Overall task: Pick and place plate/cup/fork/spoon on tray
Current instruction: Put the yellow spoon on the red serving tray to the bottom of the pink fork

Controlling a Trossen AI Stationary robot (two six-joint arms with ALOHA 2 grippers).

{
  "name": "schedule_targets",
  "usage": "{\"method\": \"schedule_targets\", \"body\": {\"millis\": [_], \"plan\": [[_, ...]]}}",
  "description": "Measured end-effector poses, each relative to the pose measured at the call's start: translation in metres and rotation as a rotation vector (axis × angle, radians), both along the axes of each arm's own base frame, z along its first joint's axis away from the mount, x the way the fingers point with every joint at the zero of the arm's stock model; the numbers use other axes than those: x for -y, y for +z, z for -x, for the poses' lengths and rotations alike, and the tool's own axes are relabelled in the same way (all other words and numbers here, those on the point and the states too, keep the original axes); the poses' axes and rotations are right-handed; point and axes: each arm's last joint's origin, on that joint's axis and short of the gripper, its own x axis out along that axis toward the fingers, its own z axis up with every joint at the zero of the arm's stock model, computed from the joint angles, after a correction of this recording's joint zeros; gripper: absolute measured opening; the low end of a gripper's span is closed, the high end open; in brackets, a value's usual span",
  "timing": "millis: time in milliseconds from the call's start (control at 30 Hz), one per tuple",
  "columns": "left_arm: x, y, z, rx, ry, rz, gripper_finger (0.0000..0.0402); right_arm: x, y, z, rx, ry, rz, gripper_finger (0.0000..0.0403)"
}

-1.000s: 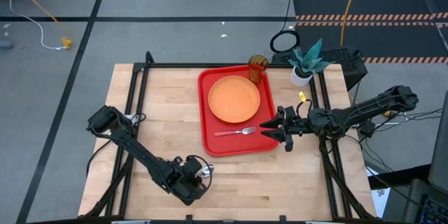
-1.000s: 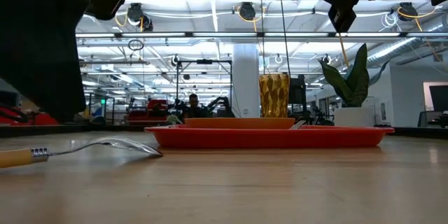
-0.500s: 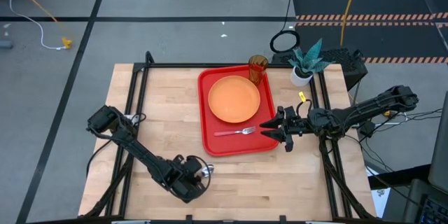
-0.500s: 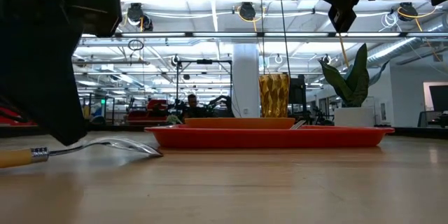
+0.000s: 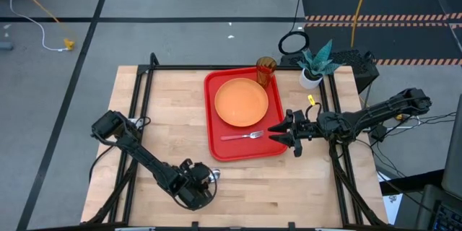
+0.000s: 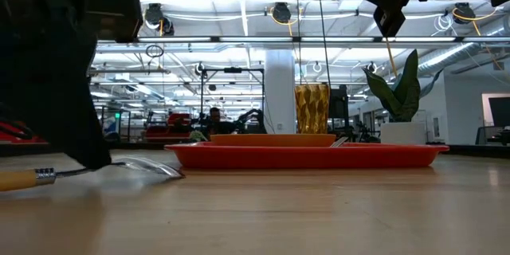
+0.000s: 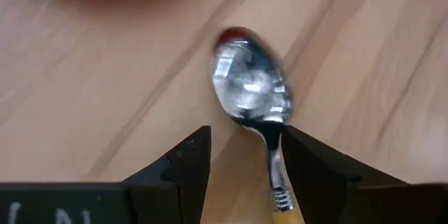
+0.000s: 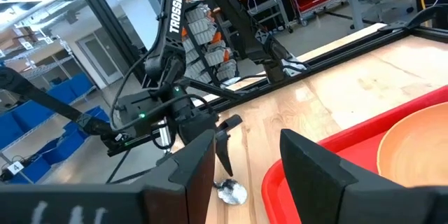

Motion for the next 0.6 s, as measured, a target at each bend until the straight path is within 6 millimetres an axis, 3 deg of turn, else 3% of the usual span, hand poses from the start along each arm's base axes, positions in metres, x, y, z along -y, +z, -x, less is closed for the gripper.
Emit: {"method": "schedule_targets", "body": {"millis": [300,600], "plan": [[0.007,-0.018,-0.005,0.017,0.004,-0.015,0.0165,0.000,-0.002,0.000,-0.023,-0.001,0.013,0.0155],[0.007,-0.018,-0.009,0.050,-0.013,-0.025,0.0016,0.000,-0.005,-0.002,-0.036,-0.005,0.012,0.0155]]}}
